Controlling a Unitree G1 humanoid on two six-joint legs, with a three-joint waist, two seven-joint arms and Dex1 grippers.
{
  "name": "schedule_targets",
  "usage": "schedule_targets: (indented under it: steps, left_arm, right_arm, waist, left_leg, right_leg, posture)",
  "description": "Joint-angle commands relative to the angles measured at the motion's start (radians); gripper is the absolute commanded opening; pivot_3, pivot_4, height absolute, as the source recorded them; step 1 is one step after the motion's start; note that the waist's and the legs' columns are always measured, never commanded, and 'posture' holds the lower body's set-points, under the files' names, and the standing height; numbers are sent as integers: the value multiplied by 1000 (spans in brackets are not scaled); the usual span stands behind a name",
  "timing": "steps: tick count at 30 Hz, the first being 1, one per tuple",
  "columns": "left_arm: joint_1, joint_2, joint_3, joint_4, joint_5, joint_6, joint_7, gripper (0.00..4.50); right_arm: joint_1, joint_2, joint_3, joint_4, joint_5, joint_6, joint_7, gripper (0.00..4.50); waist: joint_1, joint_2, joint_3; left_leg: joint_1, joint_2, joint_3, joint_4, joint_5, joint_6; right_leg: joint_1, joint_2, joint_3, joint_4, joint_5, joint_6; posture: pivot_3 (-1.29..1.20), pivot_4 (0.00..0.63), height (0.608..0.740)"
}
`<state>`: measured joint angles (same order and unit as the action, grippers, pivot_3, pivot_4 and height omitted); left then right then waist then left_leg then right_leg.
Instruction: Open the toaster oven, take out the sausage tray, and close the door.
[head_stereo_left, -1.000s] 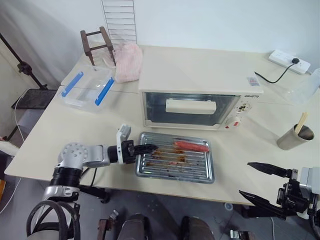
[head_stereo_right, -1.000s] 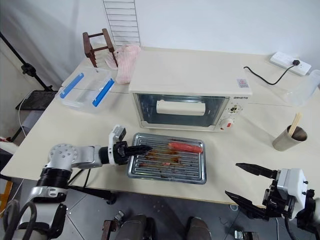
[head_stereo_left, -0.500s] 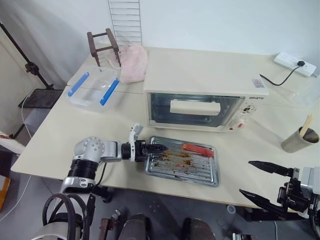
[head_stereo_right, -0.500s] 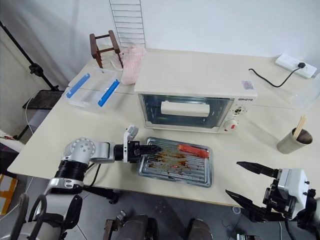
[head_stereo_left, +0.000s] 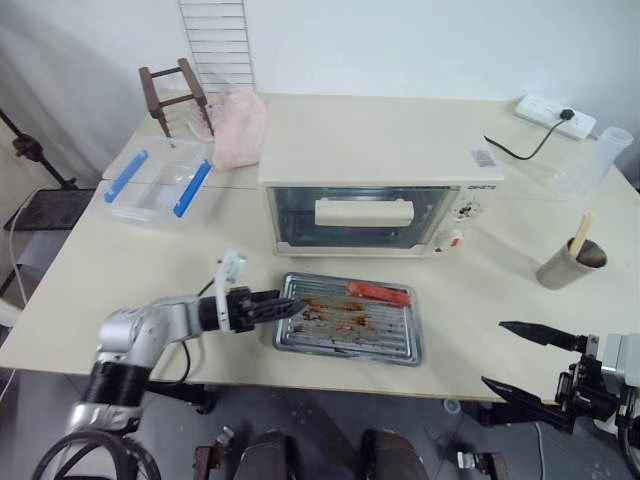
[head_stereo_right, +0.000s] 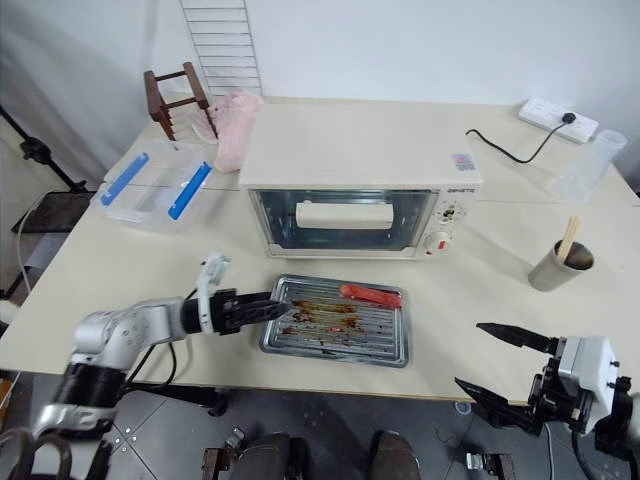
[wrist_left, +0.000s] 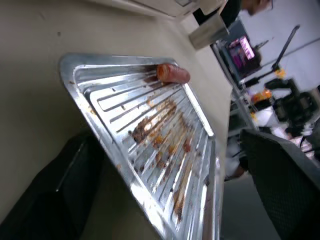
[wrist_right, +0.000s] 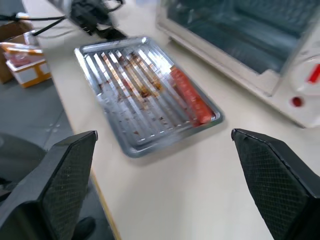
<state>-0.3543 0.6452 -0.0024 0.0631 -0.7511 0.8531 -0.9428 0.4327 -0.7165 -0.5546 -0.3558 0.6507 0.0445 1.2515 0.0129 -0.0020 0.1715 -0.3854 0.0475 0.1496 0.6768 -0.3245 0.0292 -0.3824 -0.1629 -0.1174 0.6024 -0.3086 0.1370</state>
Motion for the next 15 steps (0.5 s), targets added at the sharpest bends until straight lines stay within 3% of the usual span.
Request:
schedule_targets:
  steps: [1, 7, 15]
  left_arm:
    - [88, 96, 73, -7, 112, -286, -168, 4487]
    - [174, 195, 229, 110, 145, -615, -422, 4487]
    - [197, 247, 362, 170, 243, -875, -396, 4487]
  right_arm:
    - [-22, -3, -5, -7, 39, -17, 27, 4500]
    - [-89, 39, 41, -28, 71, -39, 30, 4500]
    - [-130, 61, 86, -30, 46, -128, 67, 4500]
  waist:
    - [-3, 0, 0]
    - [1, -1, 1]
    - [8, -2, 1]
  left_leg:
    - [0, 0, 1, -2, 0, 0]
    - [-4, -1, 5, -6, 1, 0]
    - [-4, -1, 9, -8, 0, 1]
  right_leg:
    - [-1, 0, 0, 0, 0, 0]
    - [-10, -2, 0, 2, 0, -1]
    - [-11, -2, -3, 4, 0, 1]
  posture:
    - [0, 150, 740]
    - [0, 150, 740]
    - [0, 150, 740]
